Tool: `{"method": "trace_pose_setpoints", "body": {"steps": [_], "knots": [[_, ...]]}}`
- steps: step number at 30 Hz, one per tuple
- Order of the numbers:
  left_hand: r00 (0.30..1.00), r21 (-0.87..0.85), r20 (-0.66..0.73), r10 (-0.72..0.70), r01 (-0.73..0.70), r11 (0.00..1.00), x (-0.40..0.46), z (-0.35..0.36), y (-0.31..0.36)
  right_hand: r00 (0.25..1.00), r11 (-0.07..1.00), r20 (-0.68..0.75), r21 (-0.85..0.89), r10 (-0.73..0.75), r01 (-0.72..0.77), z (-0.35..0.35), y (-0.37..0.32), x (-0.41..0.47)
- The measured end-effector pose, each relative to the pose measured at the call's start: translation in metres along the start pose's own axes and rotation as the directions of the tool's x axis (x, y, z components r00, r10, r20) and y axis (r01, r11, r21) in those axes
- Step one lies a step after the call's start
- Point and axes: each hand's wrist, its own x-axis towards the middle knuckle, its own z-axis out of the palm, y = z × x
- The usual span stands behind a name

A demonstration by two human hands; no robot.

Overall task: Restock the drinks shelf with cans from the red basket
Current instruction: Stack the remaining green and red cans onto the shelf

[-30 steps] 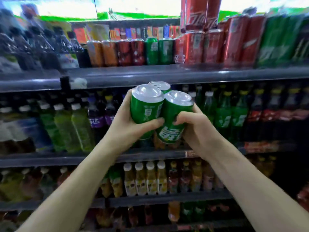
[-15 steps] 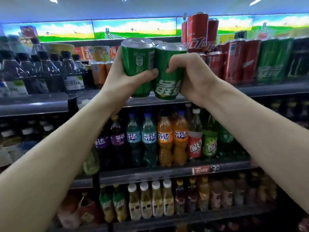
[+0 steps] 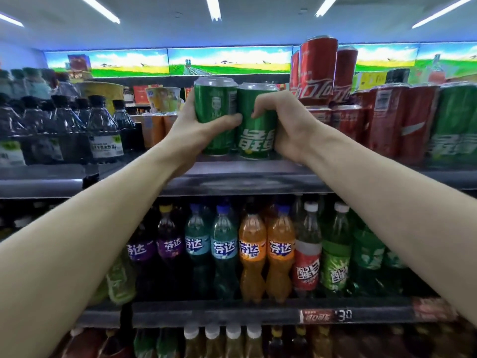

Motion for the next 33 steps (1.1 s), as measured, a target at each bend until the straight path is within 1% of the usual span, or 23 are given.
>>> {"method": "trace_pose_setpoints", "body": {"steps": [5, 9, 12, 15, 21, 24, 27, 29, 31, 33], "knots": [[0.999, -0.005, 0.020, -0.046, 0.046, 0.999, 0.025, 0.000, -0.019, 1.000, 0.999, 0.003, 0.035, 0.004, -0.004, -0.012, 0.010, 0.029], [0.987, -0.022, 0.106, -0.121, 0.124, 0.992, 0.041, -0.003, -0.030, 0.999, 0.999, -0.027, 0.033, 0.022, -0.021, -0.018, 0.018, 0.045], [0.963, 0.059, 0.194, -0.190, 0.182, 0.982, 0.047, -0.005, -0.035, 0.997, 0.999, -0.054, 0.021, 0.050, -0.048, -0.021, 0.024, 0.047], [0.927, 0.171, 0.250, -0.279, 0.242, 0.955, 0.048, -0.005, -0.036, 0.993, 0.996, -0.082, -0.036, 0.080, -0.083, -0.025, 0.030, 0.048], [0.899, 0.191, 0.259, -0.354, 0.312, 0.931, 0.049, -0.007, -0.037, 0.981, 0.982, -0.125, -0.103, 0.146, -0.159, -0.029, 0.033, 0.049], [0.902, 0.128, 0.245, -0.355, 0.333, 0.934, 0.052, -0.008, -0.041, 0.979, 0.977, -0.148, -0.137, 0.143, -0.163, -0.033, 0.035, 0.051], [0.911, 0.103, 0.225, -0.347, 0.332, 0.938, 0.053, -0.008, -0.041, 0.976, 0.970, -0.171, -0.178, 0.137, -0.168, -0.031, 0.033, 0.049], [0.916, 0.088, 0.201, -0.347, 0.336, 0.938, 0.054, -0.008, -0.040, 0.970, 0.961, -0.212, -0.222, 0.120, -0.167, -0.030, 0.033, 0.050], [0.914, 0.082, 0.197, -0.355, 0.345, 0.935, 0.051, -0.008, -0.037, 0.951, 0.929, -0.294, -0.314, 0.101, -0.195, -0.027, 0.031, 0.049], [0.912, 0.068, 0.188, -0.365, 0.359, 0.931, 0.051, -0.008, -0.037, 0.940, 0.829, -0.341, -0.517, 0.031, -0.215, -0.021, 0.030, 0.044]]}}
